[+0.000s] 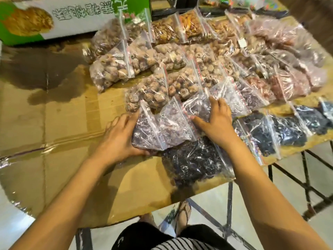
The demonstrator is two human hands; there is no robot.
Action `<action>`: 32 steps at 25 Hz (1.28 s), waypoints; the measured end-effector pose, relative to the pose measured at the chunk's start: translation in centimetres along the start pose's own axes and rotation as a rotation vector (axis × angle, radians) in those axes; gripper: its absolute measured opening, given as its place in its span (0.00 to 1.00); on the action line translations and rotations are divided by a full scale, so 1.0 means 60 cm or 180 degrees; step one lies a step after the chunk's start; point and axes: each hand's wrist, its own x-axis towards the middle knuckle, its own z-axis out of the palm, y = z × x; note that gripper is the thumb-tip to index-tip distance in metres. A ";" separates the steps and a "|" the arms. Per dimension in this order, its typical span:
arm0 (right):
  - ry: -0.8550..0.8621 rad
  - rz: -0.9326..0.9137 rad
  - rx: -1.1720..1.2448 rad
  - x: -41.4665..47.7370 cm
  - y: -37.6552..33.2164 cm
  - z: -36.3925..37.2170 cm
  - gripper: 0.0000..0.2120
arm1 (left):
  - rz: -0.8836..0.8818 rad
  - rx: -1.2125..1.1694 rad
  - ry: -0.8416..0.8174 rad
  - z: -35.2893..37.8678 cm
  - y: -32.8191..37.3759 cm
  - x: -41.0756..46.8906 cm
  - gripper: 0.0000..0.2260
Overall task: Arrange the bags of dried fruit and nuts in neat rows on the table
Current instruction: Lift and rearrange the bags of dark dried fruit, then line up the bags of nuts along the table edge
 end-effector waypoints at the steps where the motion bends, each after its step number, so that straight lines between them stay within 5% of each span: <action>1: -0.0044 -0.0015 -0.0014 -0.004 0.002 -0.003 0.42 | -0.0083 0.0090 -0.0191 0.002 0.002 0.002 0.59; 5: 0.0102 -0.0187 -0.0044 -0.017 0.030 -0.025 0.42 | -0.0450 -0.0258 -0.0429 -0.010 0.024 0.003 0.58; 9: 0.0342 -0.0136 -0.0280 -0.051 0.112 -0.079 0.39 | -0.0534 -0.0436 0.0344 -0.008 0.114 -0.007 0.49; 14: 0.0596 -0.0114 -0.0227 -0.131 0.309 -0.190 0.38 | -0.0325 0.0078 0.0882 0.071 0.359 0.035 0.37; 22: 0.0732 0.0410 -0.0448 -0.255 0.639 -0.326 0.38 | -0.0267 -0.0042 0.0352 0.239 0.705 0.103 0.39; 32: 0.0581 0.0527 -0.0077 -0.031 0.857 -0.407 0.35 | -0.0222 0.0073 0.0497 0.312 0.851 0.407 0.39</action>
